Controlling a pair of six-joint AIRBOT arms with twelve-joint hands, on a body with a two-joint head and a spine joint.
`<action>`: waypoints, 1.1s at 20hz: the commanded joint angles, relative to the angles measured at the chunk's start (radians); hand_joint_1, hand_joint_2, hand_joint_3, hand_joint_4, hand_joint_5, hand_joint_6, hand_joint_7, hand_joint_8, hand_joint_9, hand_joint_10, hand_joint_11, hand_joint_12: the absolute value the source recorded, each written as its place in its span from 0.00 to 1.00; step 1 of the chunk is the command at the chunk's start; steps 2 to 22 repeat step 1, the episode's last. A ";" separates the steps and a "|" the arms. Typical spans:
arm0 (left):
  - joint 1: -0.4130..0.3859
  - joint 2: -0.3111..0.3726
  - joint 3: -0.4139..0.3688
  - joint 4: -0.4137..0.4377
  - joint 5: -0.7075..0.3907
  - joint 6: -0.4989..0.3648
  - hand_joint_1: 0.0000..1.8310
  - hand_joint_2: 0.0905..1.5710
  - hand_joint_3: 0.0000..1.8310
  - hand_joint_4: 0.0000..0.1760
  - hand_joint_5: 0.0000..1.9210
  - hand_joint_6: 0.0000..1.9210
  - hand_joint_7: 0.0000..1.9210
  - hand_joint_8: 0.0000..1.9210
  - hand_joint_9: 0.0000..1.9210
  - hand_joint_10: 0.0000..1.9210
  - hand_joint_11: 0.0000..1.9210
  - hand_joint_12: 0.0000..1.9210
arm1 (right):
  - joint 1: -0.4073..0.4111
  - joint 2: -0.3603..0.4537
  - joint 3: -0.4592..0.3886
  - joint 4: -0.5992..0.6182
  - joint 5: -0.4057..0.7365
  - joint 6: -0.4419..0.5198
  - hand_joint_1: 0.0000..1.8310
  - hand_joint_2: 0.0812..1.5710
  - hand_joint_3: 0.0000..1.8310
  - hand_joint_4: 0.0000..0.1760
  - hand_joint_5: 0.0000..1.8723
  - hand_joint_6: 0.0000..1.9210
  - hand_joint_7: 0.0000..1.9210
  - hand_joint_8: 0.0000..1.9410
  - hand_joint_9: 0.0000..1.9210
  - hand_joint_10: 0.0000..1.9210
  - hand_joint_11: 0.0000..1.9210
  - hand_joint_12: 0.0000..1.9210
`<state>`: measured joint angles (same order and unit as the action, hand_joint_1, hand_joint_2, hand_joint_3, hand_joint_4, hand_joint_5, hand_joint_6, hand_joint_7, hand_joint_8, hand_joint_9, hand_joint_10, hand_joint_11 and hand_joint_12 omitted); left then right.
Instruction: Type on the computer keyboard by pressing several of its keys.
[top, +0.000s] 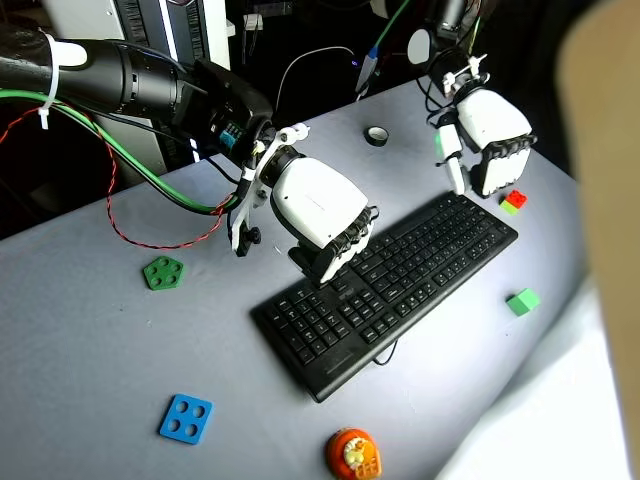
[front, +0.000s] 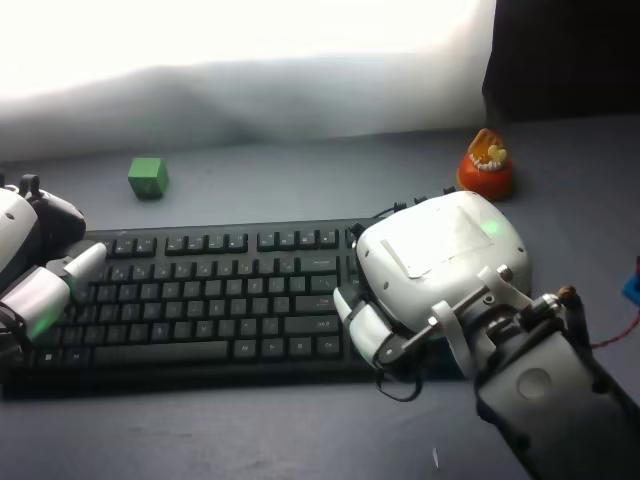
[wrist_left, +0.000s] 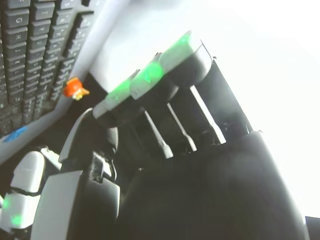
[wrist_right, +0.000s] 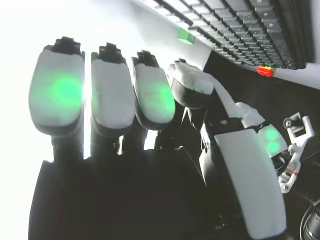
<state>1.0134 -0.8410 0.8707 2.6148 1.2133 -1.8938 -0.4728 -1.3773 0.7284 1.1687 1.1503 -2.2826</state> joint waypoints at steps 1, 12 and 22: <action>-0.012 0.018 -0.001 0.025 0.107 -0.002 0.21 0.96 0.00 0.00 0.55 1.00 0.62 0.97 0.64 1.00 0.61 1.00 | 0.002 0.012 -0.009 -0.080 0.055 -0.006 0.37 0.92 0.00 1.00 0.68 0.93 0.76 0.97 0.78 1.00 0.74 1.00; -0.012 0.018 -0.001 0.025 0.107 -0.002 0.21 0.96 0.00 0.00 0.55 1.00 0.62 0.97 0.64 1.00 0.61 1.00 | 0.002 0.012 -0.009 -0.080 0.055 -0.006 0.37 0.92 0.00 1.00 0.68 0.93 0.76 0.97 0.78 1.00 0.74 1.00; -0.012 0.018 -0.001 0.025 0.107 -0.002 0.21 0.96 0.00 0.00 0.55 1.00 0.62 0.97 0.64 1.00 0.61 1.00 | 0.002 0.012 -0.009 -0.080 0.055 -0.006 0.37 0.92 0.00 1.00 0.68 0.93 0.76 0.97 0.78 1.00 0.74 1.00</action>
